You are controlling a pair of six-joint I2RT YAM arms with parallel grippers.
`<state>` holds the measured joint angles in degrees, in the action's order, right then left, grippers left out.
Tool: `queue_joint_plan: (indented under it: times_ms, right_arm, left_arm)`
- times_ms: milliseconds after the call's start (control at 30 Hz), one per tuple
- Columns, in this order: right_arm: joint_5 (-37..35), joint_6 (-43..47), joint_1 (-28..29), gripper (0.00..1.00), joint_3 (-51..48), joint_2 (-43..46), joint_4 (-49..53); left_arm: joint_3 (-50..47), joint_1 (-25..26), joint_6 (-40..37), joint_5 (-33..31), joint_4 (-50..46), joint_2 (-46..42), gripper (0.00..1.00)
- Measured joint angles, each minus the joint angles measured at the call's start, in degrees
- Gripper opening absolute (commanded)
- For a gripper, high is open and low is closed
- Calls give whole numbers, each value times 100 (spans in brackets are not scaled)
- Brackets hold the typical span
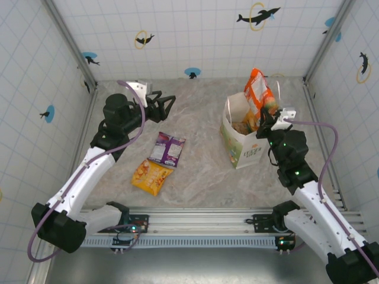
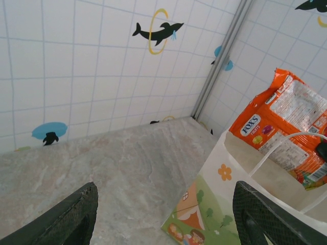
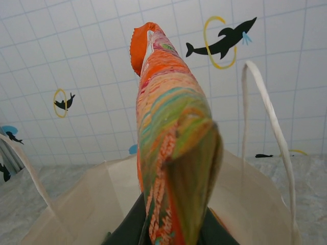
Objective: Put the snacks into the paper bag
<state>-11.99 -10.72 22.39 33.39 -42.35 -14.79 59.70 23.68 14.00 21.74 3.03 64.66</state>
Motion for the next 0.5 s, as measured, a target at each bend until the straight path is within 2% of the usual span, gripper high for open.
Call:
queue_joint_plan:
  times_ms: [267,500]
  right_arm:
    - [-20,-107,-22,17,-4,-13,52]
    - [7,-197,-37,9,-2,-61,52]
  left_arm:
    - [-2,0,2,2,0,22,70]
    - [-4,0,2,0,-2,22,70]
